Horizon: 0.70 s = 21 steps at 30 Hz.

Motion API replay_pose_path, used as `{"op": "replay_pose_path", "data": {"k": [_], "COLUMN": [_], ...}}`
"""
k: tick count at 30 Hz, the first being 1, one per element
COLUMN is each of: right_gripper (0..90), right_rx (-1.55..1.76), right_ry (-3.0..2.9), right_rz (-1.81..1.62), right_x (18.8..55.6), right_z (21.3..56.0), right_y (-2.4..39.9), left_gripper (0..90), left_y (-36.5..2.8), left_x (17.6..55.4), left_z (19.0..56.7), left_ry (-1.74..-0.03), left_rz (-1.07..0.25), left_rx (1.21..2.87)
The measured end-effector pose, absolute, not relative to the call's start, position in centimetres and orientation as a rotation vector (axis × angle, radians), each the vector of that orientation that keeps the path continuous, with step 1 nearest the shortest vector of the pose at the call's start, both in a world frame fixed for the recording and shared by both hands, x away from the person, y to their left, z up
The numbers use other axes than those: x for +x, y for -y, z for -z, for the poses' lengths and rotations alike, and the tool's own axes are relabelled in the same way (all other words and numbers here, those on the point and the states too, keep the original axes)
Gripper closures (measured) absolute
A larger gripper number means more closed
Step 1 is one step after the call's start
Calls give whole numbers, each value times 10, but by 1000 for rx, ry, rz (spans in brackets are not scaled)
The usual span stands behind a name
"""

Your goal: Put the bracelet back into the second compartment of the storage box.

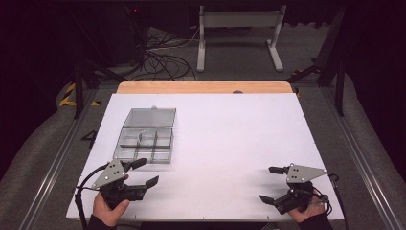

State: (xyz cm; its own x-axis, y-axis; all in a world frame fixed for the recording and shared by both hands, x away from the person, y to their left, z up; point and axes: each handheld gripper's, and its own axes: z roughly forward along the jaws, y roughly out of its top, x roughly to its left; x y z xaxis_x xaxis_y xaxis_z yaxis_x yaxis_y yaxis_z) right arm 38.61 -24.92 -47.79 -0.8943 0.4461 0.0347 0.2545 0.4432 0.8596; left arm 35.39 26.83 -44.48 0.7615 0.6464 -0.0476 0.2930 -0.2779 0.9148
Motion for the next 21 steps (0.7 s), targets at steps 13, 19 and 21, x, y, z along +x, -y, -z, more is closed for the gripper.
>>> {"op": "replay_pose_path", "data": {"k": [13, 19, 21], "right_gripper": [2, 2, 2], "right_rx": [610, 605, 607], "right_ry": [-2501, -2505, -2505], "right_rz": [-1431, -1429, -1431], "right_x": [386, 386, 386], "right_z": [478, 478, 478], "right_y": [249, 249, 249], "left_gripper": [265, 266, 266], "left_y": [-278, -277, -276], "left_x": [348, 352, 353], "left_z": [462, 466, 466], "left_ry": [-728, -760, -760], "left_rz": [-452, -390, -391], "left_rx": [1960, 1928, 1925]}}
